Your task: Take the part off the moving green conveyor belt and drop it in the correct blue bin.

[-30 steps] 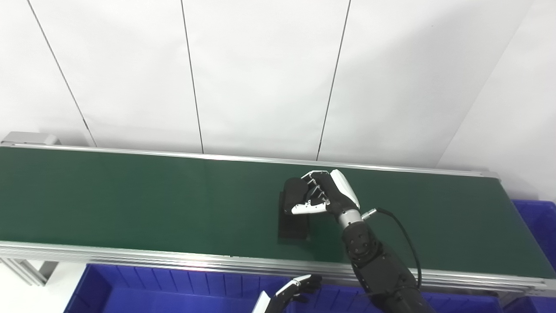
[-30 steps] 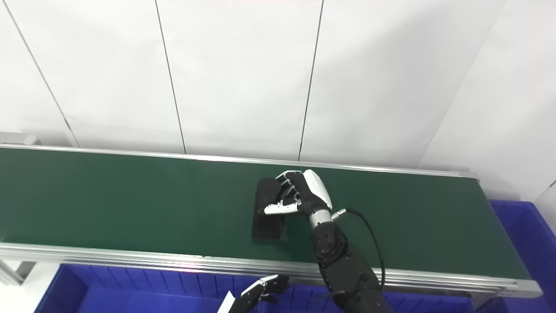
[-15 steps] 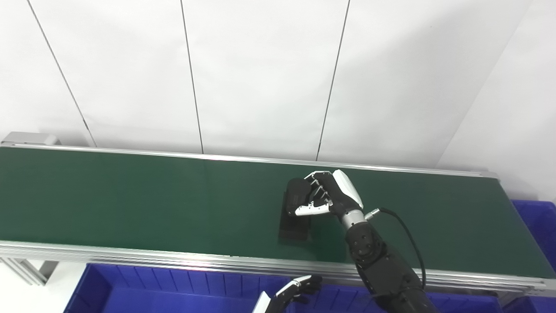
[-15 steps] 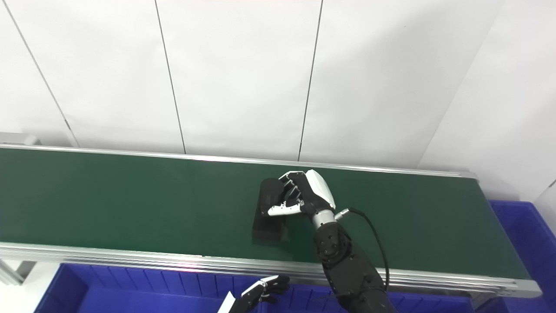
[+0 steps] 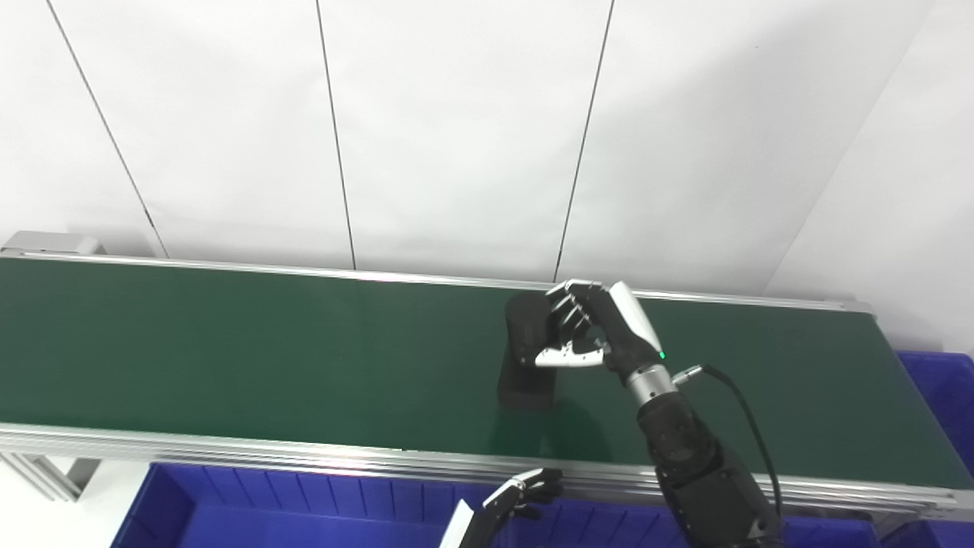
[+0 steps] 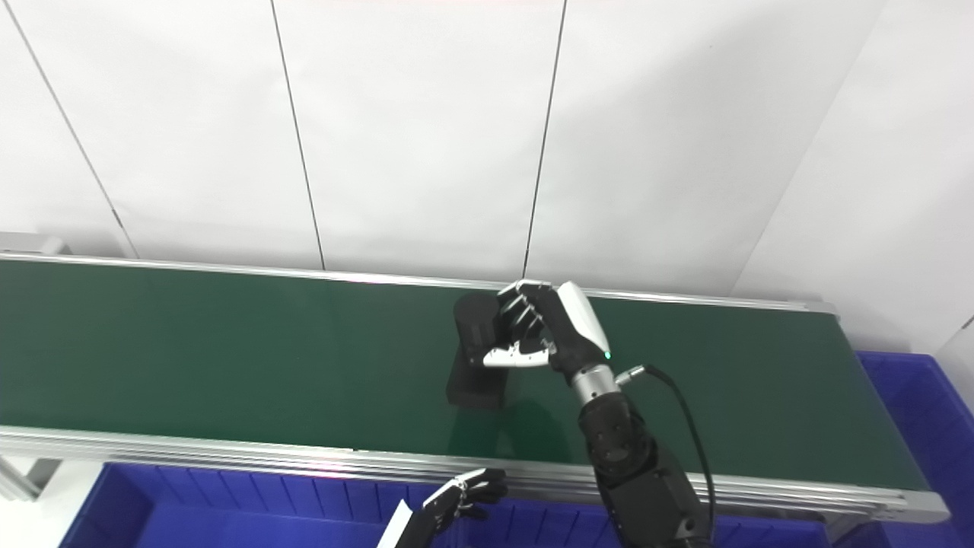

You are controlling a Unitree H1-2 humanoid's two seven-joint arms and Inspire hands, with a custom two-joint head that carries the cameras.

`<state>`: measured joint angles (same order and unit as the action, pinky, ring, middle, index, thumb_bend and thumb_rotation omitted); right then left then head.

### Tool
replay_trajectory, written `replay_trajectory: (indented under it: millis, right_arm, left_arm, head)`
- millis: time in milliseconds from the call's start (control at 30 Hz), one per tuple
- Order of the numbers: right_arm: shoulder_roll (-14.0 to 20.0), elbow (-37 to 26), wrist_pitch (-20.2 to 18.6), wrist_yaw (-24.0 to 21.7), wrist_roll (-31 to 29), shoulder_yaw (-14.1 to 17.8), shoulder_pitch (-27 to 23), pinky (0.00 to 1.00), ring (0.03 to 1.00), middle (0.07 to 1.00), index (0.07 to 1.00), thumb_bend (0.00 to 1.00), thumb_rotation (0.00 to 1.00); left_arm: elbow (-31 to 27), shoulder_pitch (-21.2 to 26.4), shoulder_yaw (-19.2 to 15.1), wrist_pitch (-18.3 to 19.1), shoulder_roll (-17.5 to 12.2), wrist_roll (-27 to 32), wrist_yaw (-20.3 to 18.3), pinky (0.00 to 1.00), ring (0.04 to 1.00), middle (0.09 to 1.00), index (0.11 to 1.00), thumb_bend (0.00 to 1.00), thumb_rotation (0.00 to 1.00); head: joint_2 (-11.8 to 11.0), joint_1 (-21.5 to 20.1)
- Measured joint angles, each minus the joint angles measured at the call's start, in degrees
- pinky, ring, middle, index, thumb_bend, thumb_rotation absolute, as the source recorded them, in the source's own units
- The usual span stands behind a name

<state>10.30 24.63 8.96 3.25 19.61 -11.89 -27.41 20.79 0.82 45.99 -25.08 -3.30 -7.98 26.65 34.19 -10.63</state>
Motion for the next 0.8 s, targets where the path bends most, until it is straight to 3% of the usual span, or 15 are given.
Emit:
replay_trajectory:
  millis: [200, 267, 333, 433, 467, 633, 800]
  right_arm:
    - [1.06, -6.54, 0.06, -0.08, -0.08, 1.68, 5.55, 0.28, 0.338, 0.428, 0.525, 0.52, 0.00]
    - [1.78, -8.06, 0.09, 0.01, 0.09, 2.29, 6.79, 0.28, 0.339, 0.428, 0.525, 0.52, 0.00]
    - [2.17, -9.22, 0.09, 0.42, 0.56, 3.28, 7.52, 0.28, 0.340, 0.428, 0.525, 0.52, 0.00]
    - [2.12, -10.08, 0.10, 2.33, 1.90, 4.35, 7.68, 0.27, 0.334, 0.426, 0.527, 0.52, 0.00]
    - [2.07, -10.43, 0.14, 2.73, 2.18, 4.61, 7.67, 0.27, 0.330, 0.424, 0.528, 0.52, 0.00]
    - [1.88, -11.70, 0.16, 4.64, 2.90, 5.97, 8.69, 0.26, 0.322, 0.420, 0.529, 0.52, 0.00]
    - [1.35, -15.96, -0.04, 5.01, 3.55, 7.07, 12.62, 0.26, 0.324, 0.422, 0.528, 0.52, 0.00]
  left_arm:
    - [-2.14, -0.92, -1.88, 0.00, -0.01, 1.25, -1.90, 0.71, 0.758, 0.768, 0.817, 0.73, 0.96]
    - [-2.57, -1.52, -3.04, 0.00, -0.21, 1.74, -2.57, 0.73, 0.767, 0.774, 0.825, 0.73, 0.97]
    - [-3.77, -2.28, -4.40, 0.00, -0.66, 2.61, -4.02, 0.75, 0.782, 0.784, 0.834, 0.73, 0.99]
    - [-4.29, -2.78, -6.96, 0.00, -1.24, 3.92, -7.05, 0.76, 0.791, 0.793, 0.848, 0.71, 1.00]
    - [-4.49, -2.87, -7.83, 0.00, -1.57, 4.28, -7.98, 0.76, 0.789, 0.792, 0.848, 0.71, 1.00]
    - [-5.03, -3.44, -13.54, 0.00, -1.91, 6.34, -13.93, 0.72, 0.769, 0.775, 0.840, 0.71, 1.00]
    - [-5.12, -3.67, -19.06, 0.00, -1.73, 8.93, -21.22, 0.74, 0.786, 0.780, 0.850, 0.78, 0.97]
  head:
    - [1.14, -7.36]
    - [1.32, -7.82]
    - [3.76, -13.50]
    - [4.57, -15.64]
    - [5.35, -18.25]
    - [6.85, -20.99]
    - [7.29, -26.72]
